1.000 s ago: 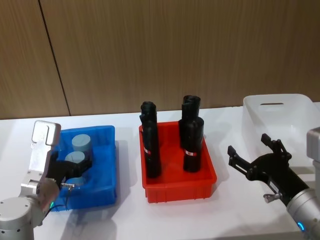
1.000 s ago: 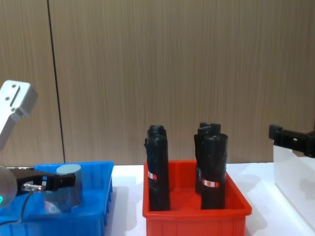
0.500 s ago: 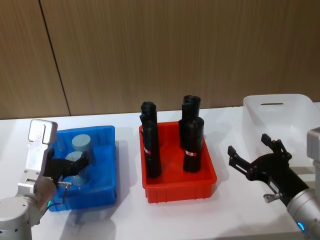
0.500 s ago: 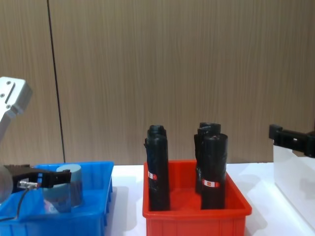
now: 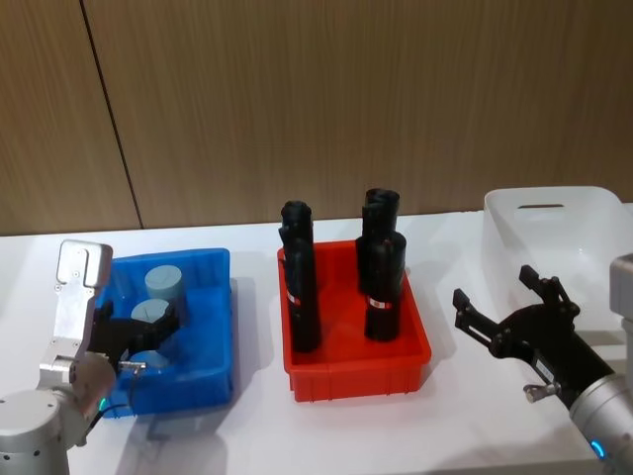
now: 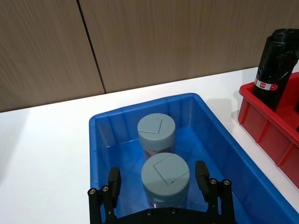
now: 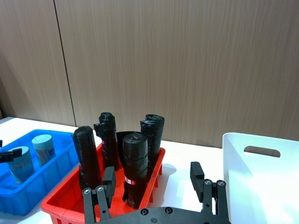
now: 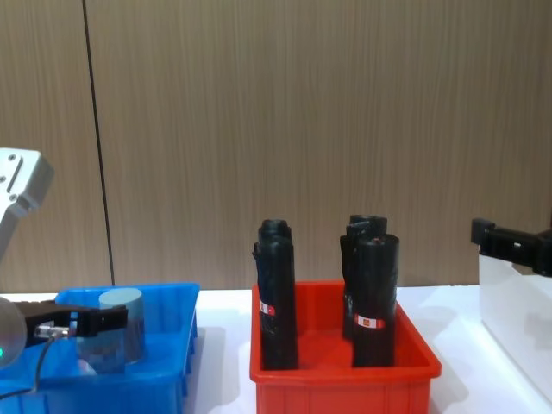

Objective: Pick the cotton swabs from the blue box and place them into the white box.

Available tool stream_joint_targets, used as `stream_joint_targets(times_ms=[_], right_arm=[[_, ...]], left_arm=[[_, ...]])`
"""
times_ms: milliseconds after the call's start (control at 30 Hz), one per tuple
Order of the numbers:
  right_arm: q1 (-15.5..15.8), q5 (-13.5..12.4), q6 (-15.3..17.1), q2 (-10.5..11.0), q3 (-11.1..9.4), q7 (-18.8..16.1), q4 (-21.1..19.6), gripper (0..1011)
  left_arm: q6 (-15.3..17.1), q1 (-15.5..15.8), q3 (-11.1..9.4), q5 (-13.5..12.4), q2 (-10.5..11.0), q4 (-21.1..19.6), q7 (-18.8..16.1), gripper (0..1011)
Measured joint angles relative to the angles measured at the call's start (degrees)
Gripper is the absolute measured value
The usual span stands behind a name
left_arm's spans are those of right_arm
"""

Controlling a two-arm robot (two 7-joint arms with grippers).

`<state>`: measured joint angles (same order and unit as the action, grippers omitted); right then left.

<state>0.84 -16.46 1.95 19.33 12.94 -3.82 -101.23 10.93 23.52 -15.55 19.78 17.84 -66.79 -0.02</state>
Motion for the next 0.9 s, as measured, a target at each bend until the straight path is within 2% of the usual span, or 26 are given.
stream_joint_targets(times_ms=[567,900], right_arm=[[0.0,0.0,-0.01,0.0,0.0,0.0,0.0,1002],[0.0,0.0,0.0,0.0,0.0,0.0,0.0,1002]], left_arm=[[-2.05,1.65,-0.23,-0.01,-1.17,3.16,2.79,1004],[-1.97,2.0,-0.27,-0.49,-1.51,3.89,2.35,1004]])
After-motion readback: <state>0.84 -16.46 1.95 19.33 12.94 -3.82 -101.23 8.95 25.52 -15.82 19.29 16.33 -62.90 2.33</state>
